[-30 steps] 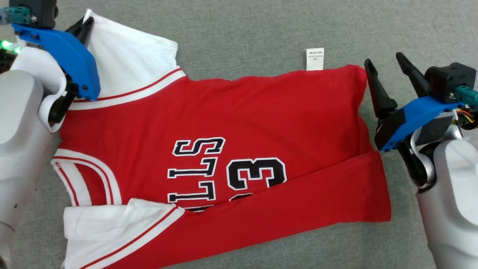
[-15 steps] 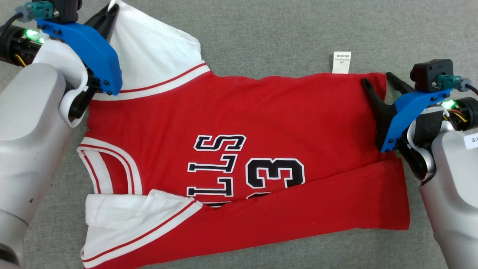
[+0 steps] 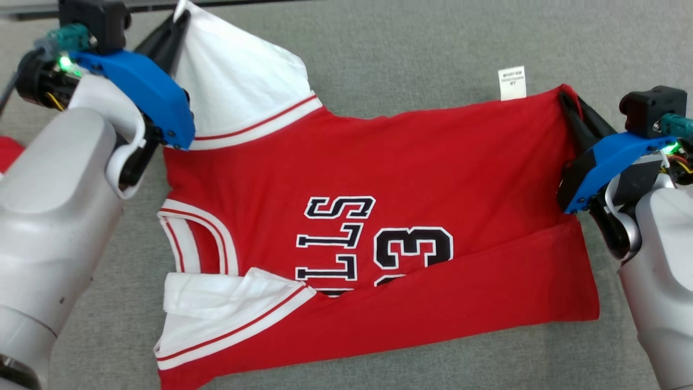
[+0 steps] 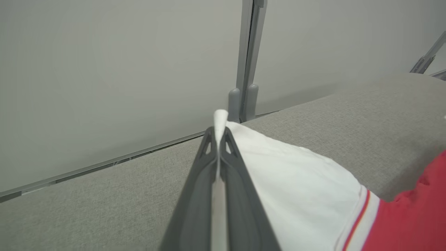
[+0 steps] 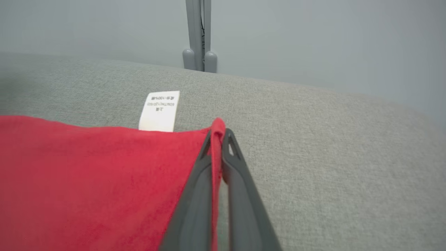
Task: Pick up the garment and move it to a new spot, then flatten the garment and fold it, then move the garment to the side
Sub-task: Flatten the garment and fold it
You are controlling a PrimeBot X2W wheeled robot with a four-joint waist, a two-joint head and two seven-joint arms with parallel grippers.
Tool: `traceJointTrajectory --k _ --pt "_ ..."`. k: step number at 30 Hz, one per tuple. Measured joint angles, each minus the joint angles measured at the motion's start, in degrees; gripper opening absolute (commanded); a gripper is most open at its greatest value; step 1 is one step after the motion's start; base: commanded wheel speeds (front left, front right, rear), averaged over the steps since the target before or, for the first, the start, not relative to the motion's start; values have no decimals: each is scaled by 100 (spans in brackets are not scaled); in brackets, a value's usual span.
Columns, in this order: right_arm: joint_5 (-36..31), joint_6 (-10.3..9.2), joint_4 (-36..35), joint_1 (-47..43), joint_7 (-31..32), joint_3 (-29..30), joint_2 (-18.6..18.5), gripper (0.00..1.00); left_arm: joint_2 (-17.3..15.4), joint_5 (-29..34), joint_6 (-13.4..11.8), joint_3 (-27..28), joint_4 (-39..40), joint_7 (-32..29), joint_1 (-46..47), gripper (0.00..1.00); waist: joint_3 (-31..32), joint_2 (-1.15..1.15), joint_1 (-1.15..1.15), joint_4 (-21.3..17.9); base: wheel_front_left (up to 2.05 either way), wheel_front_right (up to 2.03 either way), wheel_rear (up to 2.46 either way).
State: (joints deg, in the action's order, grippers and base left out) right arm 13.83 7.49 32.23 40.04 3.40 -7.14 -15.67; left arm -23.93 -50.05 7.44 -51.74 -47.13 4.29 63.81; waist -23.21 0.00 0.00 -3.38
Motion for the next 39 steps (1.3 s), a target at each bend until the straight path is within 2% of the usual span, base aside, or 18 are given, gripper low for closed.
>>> traceJointTrajectory --k 13,17,30,39 --pt "5 0 561 -447 -719 -40 -124 0 -269 -211 -49 -209 991 636 -1152 0 551 0 0 289 0 0 0" --pt "35 0 688 -582 -958 -45 -151 0 -446 -275 -275 -202 1534 735 -1627 0 669 0 -1 351 0 0 0" --pt "140 0 972 -1046 -1623 -14 -135 0 -982 -497 -1257 -185 3290 865 -3203 0 1026 0 0 487 0 0 0" --pt "143 0 710 -1493 -1817 118 -110 0 -1128 -569 -1621 -268 3883 913 -3936 0 1168 0 0 583 0 0 0"
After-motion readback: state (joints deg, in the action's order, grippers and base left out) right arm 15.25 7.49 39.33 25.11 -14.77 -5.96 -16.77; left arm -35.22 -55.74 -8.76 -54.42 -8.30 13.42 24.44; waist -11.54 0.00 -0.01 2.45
